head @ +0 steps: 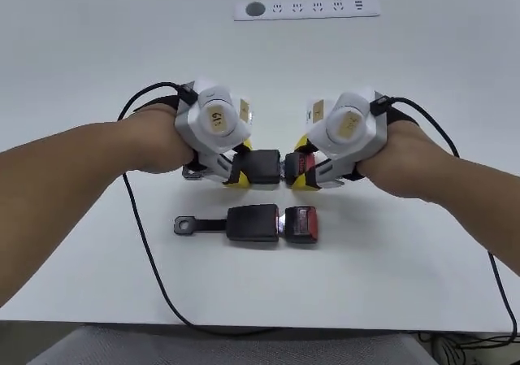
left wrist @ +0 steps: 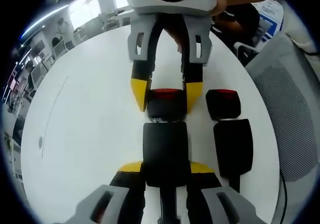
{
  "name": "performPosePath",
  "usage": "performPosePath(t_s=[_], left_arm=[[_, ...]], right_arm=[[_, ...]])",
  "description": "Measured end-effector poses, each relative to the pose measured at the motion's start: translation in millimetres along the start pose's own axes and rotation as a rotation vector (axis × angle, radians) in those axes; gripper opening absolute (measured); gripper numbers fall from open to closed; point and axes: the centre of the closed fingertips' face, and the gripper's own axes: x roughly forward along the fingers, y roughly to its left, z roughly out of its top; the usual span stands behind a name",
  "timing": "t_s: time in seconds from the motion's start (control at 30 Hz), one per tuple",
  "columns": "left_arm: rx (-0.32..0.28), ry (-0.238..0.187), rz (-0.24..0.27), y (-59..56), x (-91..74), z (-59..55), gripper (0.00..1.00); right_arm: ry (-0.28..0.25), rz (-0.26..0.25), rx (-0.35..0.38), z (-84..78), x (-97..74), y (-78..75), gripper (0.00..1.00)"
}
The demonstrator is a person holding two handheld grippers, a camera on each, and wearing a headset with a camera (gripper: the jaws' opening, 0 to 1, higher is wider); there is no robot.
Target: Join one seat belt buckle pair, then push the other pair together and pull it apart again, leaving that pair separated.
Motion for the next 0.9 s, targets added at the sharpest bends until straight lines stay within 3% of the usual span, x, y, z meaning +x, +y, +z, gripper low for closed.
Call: performPosePath(t_s=[0.17,0.2,0.37,0.6,0.9], left_arm=[[0.010,0.020,-0.010,0.7,-1.6,-1.6,0.31],[0.011,0.019,-0.011,0.9,-1.5,-1.2,0.31],[0.012,0.024,-0.013,0.4,-1.3,0.5,0.31],[0.011,0.019,-0.011,1.7,-0.5,-0.2,0.31],[-0.002,0.030,0.005,1.1,-0.6,0.0,0.32]], right_arm=[[0.009,0.001,0.001,-13.6,-7.7,-3.5,0.31],[-0.010,0.009,0.017,-12.6,-7.5,-2.5,0.31],[0.005,-0.003,0.001,-17.5,-8.5,-1.1,0.31],[0.025,-0.023,0.014,-34.8,-30.6,-2.8,0.31],[0.090,-0.035,0.033,-82.0,-56.5,-9.5,0.32]])
